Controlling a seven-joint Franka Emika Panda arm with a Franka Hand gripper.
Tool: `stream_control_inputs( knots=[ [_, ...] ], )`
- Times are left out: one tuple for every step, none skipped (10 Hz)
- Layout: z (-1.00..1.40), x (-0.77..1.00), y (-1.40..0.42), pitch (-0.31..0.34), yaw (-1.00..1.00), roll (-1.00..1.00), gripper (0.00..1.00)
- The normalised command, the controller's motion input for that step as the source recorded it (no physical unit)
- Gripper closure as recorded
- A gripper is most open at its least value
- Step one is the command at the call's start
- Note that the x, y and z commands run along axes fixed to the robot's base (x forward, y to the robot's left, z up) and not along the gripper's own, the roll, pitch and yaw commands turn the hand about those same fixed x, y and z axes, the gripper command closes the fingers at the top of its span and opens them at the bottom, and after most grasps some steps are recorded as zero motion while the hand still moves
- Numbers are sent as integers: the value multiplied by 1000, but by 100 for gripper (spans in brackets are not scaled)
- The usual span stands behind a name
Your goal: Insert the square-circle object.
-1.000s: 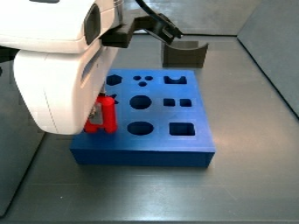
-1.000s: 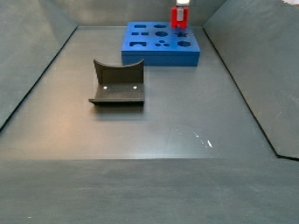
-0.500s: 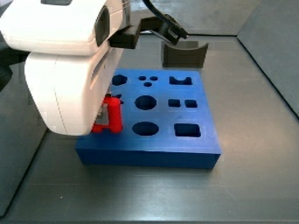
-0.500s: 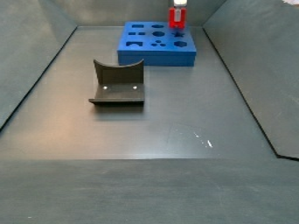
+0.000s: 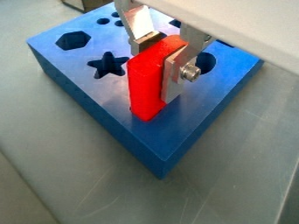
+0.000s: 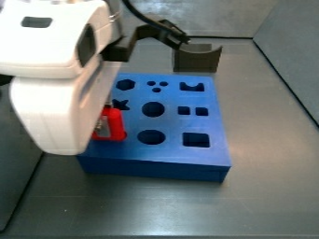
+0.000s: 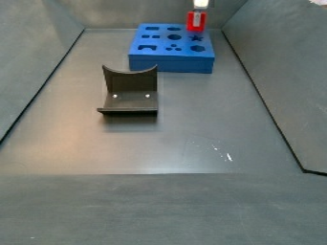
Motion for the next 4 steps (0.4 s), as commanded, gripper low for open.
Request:
stream_control_inputs(
  knots=[
    [-1000,-129,0,0,3,0,100],
    [-240,-54,200,-219,-3,-226,100],
    [0,-14,0,-39,0,-3,100],
    [0,0,0,0,0,0,100]
  ],
)
